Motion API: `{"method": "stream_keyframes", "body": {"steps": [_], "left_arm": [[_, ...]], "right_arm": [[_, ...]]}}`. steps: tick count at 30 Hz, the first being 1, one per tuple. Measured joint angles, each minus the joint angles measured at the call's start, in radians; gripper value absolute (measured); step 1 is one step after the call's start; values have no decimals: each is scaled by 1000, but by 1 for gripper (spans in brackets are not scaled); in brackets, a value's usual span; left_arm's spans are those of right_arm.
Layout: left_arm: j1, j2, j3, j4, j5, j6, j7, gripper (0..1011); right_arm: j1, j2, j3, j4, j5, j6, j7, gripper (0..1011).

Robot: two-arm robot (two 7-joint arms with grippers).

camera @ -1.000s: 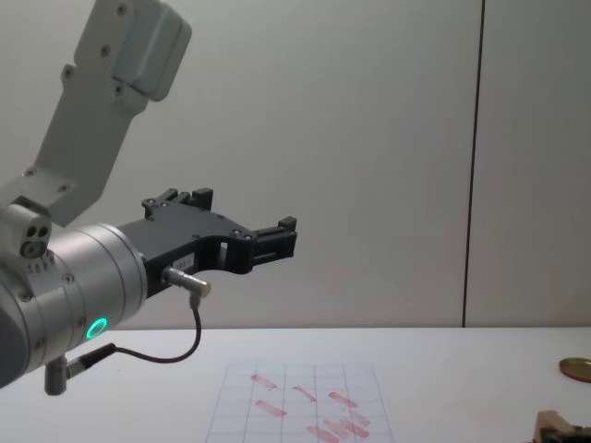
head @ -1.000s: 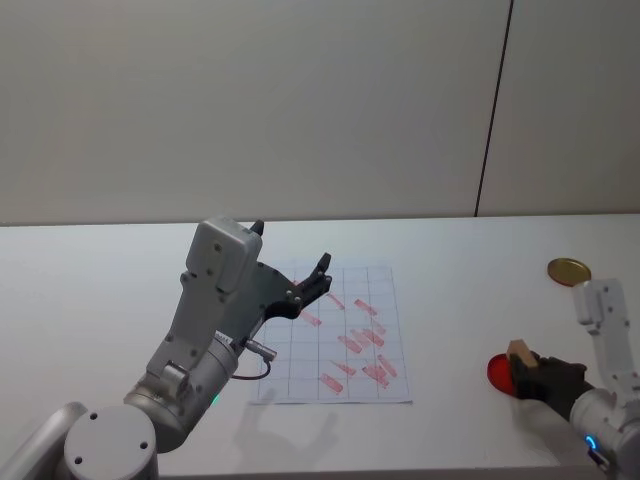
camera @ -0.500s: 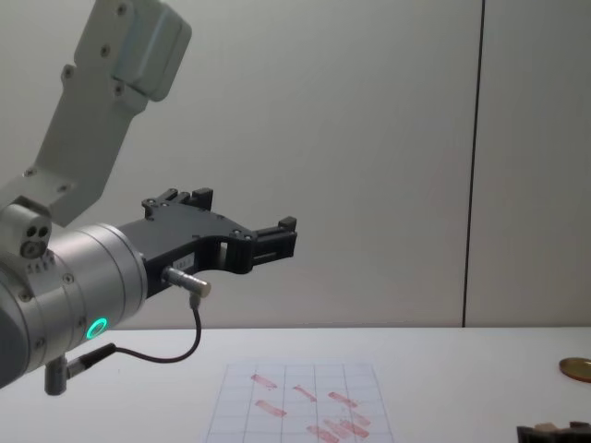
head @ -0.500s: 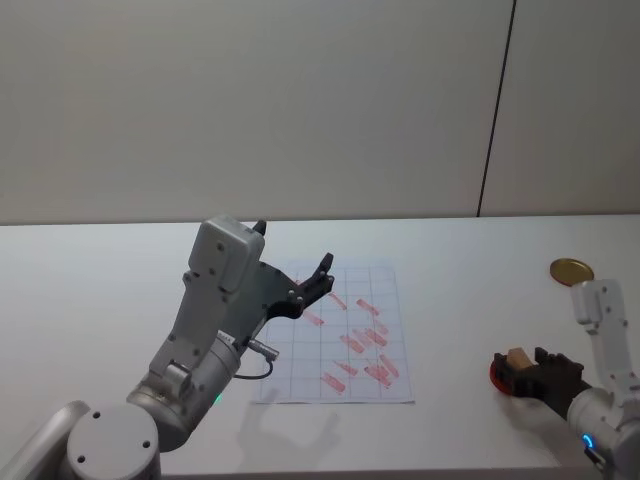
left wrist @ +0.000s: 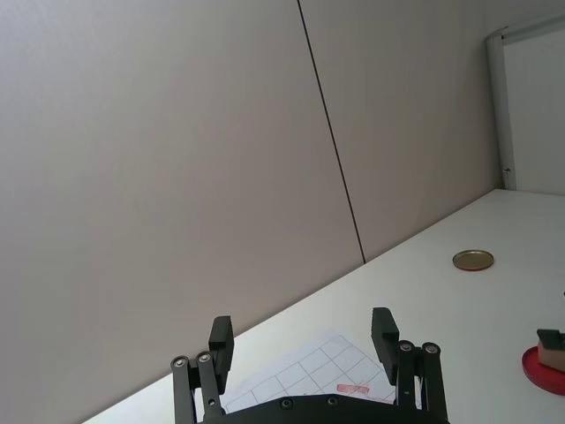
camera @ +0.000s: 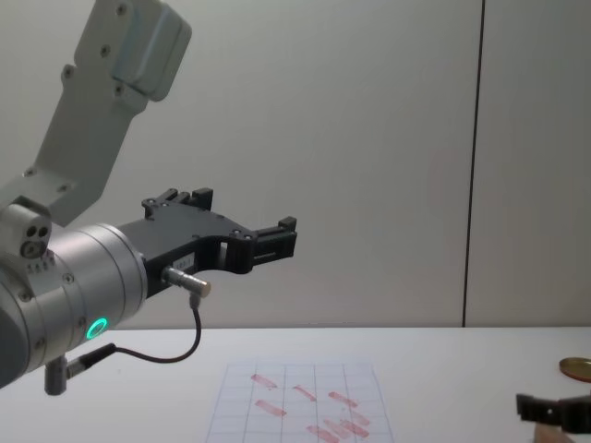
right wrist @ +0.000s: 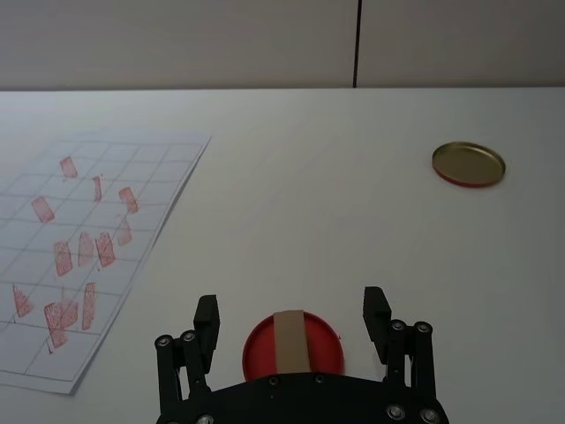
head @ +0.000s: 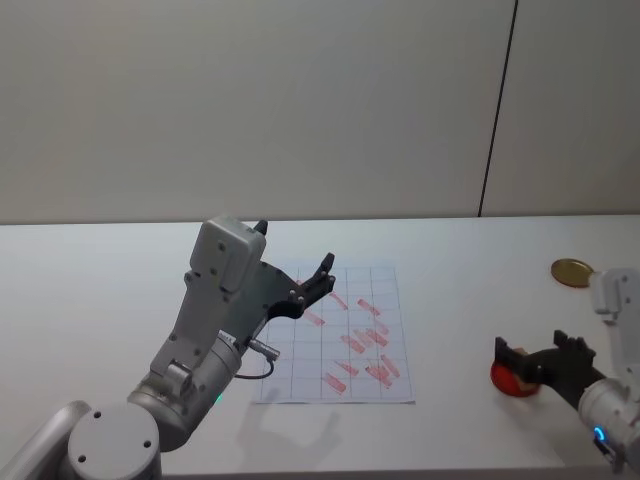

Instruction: Use the one hand to pick up the stamp and affix it onto the A4 paper.

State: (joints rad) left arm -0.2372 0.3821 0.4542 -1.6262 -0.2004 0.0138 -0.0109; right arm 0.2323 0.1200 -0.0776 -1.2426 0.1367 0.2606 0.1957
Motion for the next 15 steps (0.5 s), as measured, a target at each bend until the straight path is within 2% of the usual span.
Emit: {"method": "stream_keyframes", "body": {"steps": [6,15], "left_arm": [[0,0,0,0,0,0,0,993],[0,0,0,0,0,0,0,993]], "right_arm": [[-52,15,16,-95,23,-9,-6,1001],[-102,31,32,-182,48,-15,-11,1001]]}}
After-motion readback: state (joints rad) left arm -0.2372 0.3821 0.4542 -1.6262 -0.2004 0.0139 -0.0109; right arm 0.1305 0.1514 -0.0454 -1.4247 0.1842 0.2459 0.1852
